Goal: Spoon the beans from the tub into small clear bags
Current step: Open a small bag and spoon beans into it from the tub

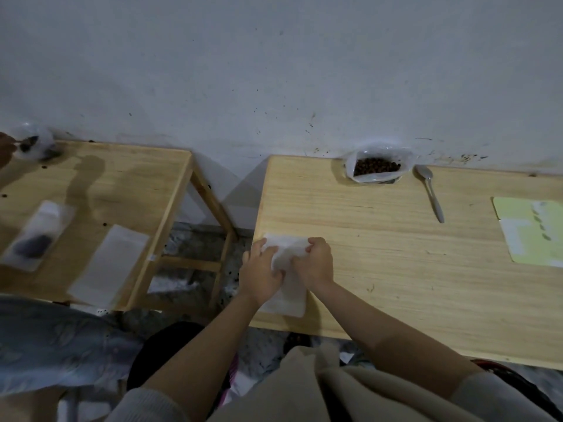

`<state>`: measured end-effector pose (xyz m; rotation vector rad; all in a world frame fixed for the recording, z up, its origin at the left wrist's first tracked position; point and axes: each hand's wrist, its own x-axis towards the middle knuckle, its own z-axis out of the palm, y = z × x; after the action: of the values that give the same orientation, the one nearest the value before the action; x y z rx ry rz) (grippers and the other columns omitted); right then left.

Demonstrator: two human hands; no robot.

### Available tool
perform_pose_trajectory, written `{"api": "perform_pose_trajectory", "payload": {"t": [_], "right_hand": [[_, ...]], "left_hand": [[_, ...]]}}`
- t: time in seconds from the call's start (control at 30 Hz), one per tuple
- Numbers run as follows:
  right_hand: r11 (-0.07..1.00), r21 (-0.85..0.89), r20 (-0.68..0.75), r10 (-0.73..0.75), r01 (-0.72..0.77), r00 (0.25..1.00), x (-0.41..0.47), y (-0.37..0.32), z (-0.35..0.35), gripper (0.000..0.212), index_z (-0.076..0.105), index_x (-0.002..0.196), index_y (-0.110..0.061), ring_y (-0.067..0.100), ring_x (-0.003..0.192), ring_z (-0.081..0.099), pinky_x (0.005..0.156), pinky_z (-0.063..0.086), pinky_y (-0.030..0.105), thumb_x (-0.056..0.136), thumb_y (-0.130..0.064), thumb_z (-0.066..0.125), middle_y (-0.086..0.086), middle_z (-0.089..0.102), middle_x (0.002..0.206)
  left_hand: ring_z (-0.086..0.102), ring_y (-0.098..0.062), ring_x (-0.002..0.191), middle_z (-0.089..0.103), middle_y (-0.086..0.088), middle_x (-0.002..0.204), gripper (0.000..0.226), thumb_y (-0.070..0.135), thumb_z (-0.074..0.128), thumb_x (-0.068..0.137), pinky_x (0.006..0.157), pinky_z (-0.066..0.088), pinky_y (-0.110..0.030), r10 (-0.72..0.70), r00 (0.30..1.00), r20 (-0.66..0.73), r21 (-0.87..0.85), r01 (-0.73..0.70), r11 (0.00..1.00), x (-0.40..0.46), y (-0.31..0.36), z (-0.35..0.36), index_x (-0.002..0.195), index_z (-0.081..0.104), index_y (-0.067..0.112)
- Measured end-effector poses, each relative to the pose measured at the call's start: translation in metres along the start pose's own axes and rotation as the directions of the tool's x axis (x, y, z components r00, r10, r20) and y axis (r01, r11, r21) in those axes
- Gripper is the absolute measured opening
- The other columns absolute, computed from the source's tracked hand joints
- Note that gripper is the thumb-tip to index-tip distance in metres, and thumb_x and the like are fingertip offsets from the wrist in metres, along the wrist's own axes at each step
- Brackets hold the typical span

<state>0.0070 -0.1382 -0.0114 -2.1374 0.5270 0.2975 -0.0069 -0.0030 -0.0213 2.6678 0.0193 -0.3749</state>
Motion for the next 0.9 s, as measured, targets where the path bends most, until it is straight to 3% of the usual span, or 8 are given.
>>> {"api": "perform_pose_trajectory", "payload": {"t": [0.1, 0.23, 0.33, 0.47, 0.53, 0.63, 0.77, 0.9], "right_hand": [[0.999, 0.038, -0.032, 0.035, -0.034, 0.999, 0.0, -0.003, -0.001, 0.039, 0.05, 0.109, -0.007, 0.031, 0.096, 0.053, 0.077, 0.052, 0.041, 0.074, -0.016, 0.065, 0.012, 0.045, 0.114], [0.999, -0.018, -0.032, -0.043, 0.042, 0.999, -0.001, 0.003, -0.003, 0.031, 0.054, 0.11, -0.004, 0.029, 0.097, 0.051, 0.074, 0.041, 0.025, 0.08, -0.01, 0.06, 0.014, 0.045, 0.114], [0.994, -0.061, -0.037, -0.093, 0.091, 0.995, -0.004, 0.007, -0.002, 0.024, 0.055, 0.107, -0.003, 0.026, 0.093, 0.051, 0.077, 0.043, 0.026, 0.084, -0.011, 0.058, 0.015, 0.046, 0.114], [0.988, -0.073, -0.048, -0.141, 0.138, 0.989, -0.01, 0.009, 0.002, 0.039, 0.048, 0.125, 0.0, 0.029, 0.101, 0.052, 0.088, 0.046, 0.031, 0.089, -0.012, 0.056, 0.015, 0.041, 0.121], [0.991, -0.038, -0.096, -0.133, 0.13, 0.987, -0.012, 0.007, 0.003, 0.041, 0.05, 0.125, -0.004, 0.027, 0.102, 0.052, 0.087, 0.046, 0.03, 0.086, -0.012, 0.06, 0.013, 0.042, 0.122], [0.991, 0.046, -0.181, -0.119, 0.129, 0.976, -0.009, 0.005, 0.002, 0.026, 0.058, 0.103, -0.012, 0.022, 0.093, 0.055, 0.076, 0.047, 0.031, 0.079, -0.012, 0.068, 0.007, 0.052, 0.108], [0.972, 0.206, -0.136, -0.085, 0.112, 0.987, -0.001, 0.001, -0.003, 0.013, 0.058, 0.078, -0.012, 0.012, 0.069, 0.055, 0.066, 0.044, 0.024, 0.078, -0.005, 0.069, -0.003, 0.058, 0.072], [0.963, 0.203, -0.108, -0.155, 0.175, 0.982, 0.006, 0.0, -0.015, 0.017, 0.063, 0.07, -0.012, -0.001, 0.063, 0.055, 0.063, 0.044, 0.015, 0.078, 0.001, 0.068, -0.012, 0.06, 0.065]], "left_hand": [[0.035, -0.028, 0.125, 0.029, 0.001, 0.149, 0.053, 0.032, 0.062, 0.083, 0.095, 0.043, -0.038, 0.008, 1.0, -0.01, 0.0, -0.008, 1.0, -0.001, 0.0, 0.0, 0.134, 0.048, 0.025], [0.037, -0.028, 0.125, 0.03, 0.0, 0.15, 0.053, 0.033, 0.062, 0.084, 0.094, 0.043, -0.037, 0.035, 0.999, -0.032, 0.017, -0.034, 0.999, -0.002, -0.003, 0.002, 0.134, 0.049, 0.023], [0.035, -0.028, 0.126, 0.028, 0.001, 0.151, 0.054, 0.035, 0.061, 0.086, 0.094, 0.045, -0.037, 0.031, 0.999, -0.037, 0.031, -0.03, 0.999, -0.003, -0.003, 0.003, 0.136, 0.047, 0.024], [0.037, -0.028, 0.124, 0.028, 0.001, 0.152, 0.053, 0.035, 0.06, 0.086, 0.092, 0.045, -0.036, 0.051, 0.997, -0.051, 0.047, -0.048, 0.998, -0.005, -0.004, 0.003, 0.136, 0.046, 0.024], [0.039, -0.029, 0.122, 0.028, 0.0, 0.152, 0.054, 0.034, 0.061, 0.085, 0.09, 0.046, -0.036, 0.061, 0.996, -0.064, 0.049, -0.058, 0.997, -0.005, -0.005, 0.004, 0.136, 0.047, 0.024], [0.04, -0.03, 0.122, 0.026, -0.003, 0.152, 0.053, 0.033, 0.063, 0.084, 0.09, 0.047, -0.039, 0.054, 0.996, -0.077, 0.028, -0.052, 0.998, -0.007, -0.004, 0.004, 0.134, 0.049, 0.025], [0.035, -0.031, 0.13, 0.023, -0.011, 0.151, 0.052, 0.032, 0.067, 0.083, 0.095, 0.045, -0.045, 0.025, 0.996, -0.082, -0.082, -0.032, 0.996, -0.009, -0.005, 0.003, 0.132, 0.05, 0.026], [0.041, -0.027, 0.125, 0.042, -0.009, 0.137, 0.05, 0.019, 0.068, 0.084, 0.1, 0.043, -0.04, 0.007, 0.993, -0.117, -0.288, -0.04, 0.957, -0.01, -0.007, -0.005, 0.131, 0.052, 0.018]]}}
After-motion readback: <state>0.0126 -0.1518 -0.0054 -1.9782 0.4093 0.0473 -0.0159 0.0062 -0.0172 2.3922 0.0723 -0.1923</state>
